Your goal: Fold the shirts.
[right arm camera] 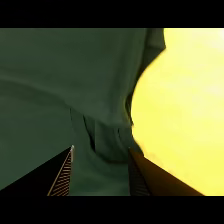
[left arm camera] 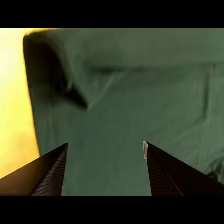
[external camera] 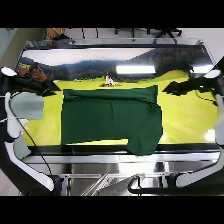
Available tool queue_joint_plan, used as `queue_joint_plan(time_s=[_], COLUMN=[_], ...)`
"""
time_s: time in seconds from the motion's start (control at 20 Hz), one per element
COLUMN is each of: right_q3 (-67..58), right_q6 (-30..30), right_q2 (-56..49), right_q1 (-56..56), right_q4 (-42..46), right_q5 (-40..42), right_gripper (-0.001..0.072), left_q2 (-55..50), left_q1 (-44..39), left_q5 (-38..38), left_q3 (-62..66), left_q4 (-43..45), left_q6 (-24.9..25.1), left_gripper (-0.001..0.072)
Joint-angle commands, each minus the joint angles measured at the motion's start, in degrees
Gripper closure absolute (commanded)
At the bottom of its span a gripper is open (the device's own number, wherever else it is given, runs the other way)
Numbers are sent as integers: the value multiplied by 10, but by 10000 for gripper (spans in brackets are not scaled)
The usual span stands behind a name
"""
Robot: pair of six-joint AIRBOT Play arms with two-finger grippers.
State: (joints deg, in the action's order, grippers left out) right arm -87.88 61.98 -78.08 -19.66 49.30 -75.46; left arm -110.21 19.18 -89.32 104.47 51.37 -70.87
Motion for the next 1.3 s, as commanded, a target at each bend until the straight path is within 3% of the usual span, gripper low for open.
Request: queue_joint_plan(time_s=[0.0, 0.2, 0.35, 0.45, 0.5, 0.55, 0.85, 0.95, 1.25], right_q3=[98, 266, 365, 415, 437, 457, 561, 591, 638], right_q6=[9, 32, 35, 42, 48, 52, 57, 53, 53], right_q2=[88, 191, 247, 271, 279, 286, 299, 299, 272], right_q1=[-63, -137, -170, -178, -179, -179, -179, -172, -60], right_q4=[2, 11, 11, 13, 13, 13, 13, 12, 6], right_q5=[-40, -19, 6, 6, 6, 5, 7, 31, 105], right_gripper=[312, 311, 311, 292, 217, 190, 190, 189, 195], left_q2=[115, 218, 257, 261, 261, 261, 261, 261, 261], left_q1=[36, 74, 73, 61, 51, 40, -45, -65, -78], left_q5=[1, 61, 125, 155, 165, 170, 150, 143, 139], left_q3=[-207, -455, -553, -582, -592, -599, -575, -555, -530], left_q4=[65, 101, 100, 99, 99, 99, 72, 71, 71], left_q6=[-7, 2, 16, 20, 20, 20, 21, 28, 27], left_gripper=[182, 181, 181, 181, 182, 181, 188, 689, 696])
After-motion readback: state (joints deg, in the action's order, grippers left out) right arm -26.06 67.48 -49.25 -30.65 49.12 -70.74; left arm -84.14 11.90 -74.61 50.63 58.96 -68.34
